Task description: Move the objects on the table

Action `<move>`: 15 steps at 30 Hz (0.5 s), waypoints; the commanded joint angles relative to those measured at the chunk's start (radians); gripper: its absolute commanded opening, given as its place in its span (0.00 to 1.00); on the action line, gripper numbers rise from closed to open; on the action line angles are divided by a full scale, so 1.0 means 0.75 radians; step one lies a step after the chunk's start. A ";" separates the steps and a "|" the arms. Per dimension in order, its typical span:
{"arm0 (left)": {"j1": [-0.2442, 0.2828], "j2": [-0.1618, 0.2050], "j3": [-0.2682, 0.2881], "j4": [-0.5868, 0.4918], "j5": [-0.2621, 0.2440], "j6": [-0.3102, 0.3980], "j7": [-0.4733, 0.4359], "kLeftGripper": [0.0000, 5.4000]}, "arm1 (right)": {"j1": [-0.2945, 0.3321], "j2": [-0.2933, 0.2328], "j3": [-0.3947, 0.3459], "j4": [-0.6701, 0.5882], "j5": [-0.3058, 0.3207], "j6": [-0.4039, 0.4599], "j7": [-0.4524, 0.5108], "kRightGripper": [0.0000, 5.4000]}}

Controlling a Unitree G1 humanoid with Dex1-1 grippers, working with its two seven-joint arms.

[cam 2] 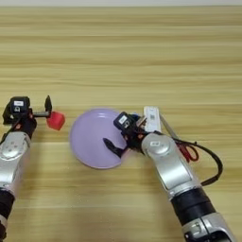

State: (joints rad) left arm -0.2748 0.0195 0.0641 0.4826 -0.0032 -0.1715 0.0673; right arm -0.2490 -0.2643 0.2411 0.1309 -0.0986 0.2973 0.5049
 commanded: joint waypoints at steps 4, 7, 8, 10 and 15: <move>-0.012 0.010 -0.002 0.016 0.014 -0.005 0.001 1.00 | -0.048 0.076 -0.071 -0.008 0.078 -0.092 -0.062 1.00; -0.014 0.015 -0.004 0.029 0.014 -0.003 -0.007 1.00 | -0.077 0.119 -0.103 0.015 0.118 -0.123 -0.088 1.00; -0.014 0.018 -0.003 0.034 0.014 -0.004 -0.010 1.00 | -0.086 0.130 -0.108 0.033 0.120 -0.147 -0.100 1.00; -0.015 0.024 -0.002 0.044 0.013 -0.004 -0.017 1.00 | -0.111 0.152 -0.128 0.085 0.120 -0.209 -0.141 1.00; -0.022 0.054 0.004 0.089 0.008 -0.011 -0.046 1.00 | -0.191 0.255 -0.260 0.261 0.225 -0.375 -0.239 1.00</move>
State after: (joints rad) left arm -0.2780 0.0405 0.0650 0.5270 -0.0035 -0.1725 0.0471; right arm -0.3544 -0.1057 0.0907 0.2741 0.0329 0.0713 0.3549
